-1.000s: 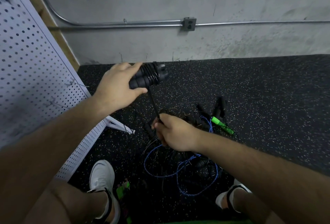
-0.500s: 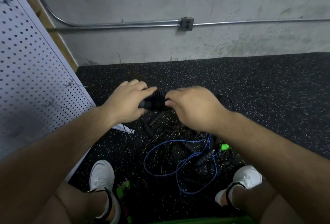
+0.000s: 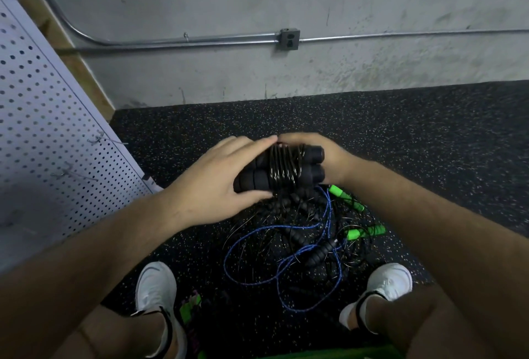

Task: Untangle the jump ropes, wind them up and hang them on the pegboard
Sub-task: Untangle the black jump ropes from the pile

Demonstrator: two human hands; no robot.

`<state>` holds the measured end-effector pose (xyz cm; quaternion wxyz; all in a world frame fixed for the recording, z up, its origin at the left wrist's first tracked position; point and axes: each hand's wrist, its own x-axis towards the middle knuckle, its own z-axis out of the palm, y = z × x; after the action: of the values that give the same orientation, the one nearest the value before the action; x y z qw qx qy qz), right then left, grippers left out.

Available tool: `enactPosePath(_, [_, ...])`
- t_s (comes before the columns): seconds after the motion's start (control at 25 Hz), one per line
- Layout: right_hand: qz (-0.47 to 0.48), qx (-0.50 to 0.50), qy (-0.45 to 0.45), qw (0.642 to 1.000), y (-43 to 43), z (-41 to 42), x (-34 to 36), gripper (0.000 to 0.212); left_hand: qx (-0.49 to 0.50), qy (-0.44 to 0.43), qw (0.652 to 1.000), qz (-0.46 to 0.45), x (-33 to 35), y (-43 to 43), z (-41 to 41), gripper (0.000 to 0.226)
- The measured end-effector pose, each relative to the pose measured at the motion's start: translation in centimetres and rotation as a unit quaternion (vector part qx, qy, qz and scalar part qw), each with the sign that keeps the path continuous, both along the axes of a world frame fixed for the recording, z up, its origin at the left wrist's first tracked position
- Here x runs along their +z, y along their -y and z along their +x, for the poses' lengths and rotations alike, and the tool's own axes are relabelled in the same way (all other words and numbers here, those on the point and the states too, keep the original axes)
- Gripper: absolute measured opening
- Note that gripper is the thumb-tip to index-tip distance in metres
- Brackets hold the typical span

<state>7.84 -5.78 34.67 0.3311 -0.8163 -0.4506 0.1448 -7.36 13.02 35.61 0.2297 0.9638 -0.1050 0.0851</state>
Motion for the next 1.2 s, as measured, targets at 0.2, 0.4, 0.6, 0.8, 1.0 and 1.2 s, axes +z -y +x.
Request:
enactPosePath(0.2, [-0.064,-0.023,-0.081,0.994,-3.2,-3.5,-2.8,0.034,0.094,0.005,0.996,0.003,0.5,-1.6,1.9,0.087])
enactPosePath(0.4, [0.009,-0.05,-0.208,0.977,-3.8,-4.1,-2.2,0.028,0.124,0.007,0.992,-0.024,1.0,-2.6,2.7,0.087])
enactPosePath(0.6, [-0.087,-0.035,-0.359,0.929,-2.9,-4.8,-5.8,0.042,0.173,0.026,0.981,-0.08,3.3,-4.9,2.5,0.08])
enactPosePath(0.8, [-0.229,-0.083,-0.457,0.856,-1.7,-5.4,-9.1,0.034,0.161,0.031,0.985,-0.056,3.3,-5.4,2.8,0.078])
enactPosePath(1.0, [-0.047,-0.159,-0.28,0.946,-1.8,-2.9,-9.0,0.031,0.128,0.021,0.99,-0.053,2.4,-5.3,3.3,0.086])
enactPosePath(1.2, [0.201,-0.14,-0.272,0.931,-2.7,-1.5,-3.4,0.064,0.106,0.012,0.993,-0.048,1.9,-5.0,3.5,0.089])
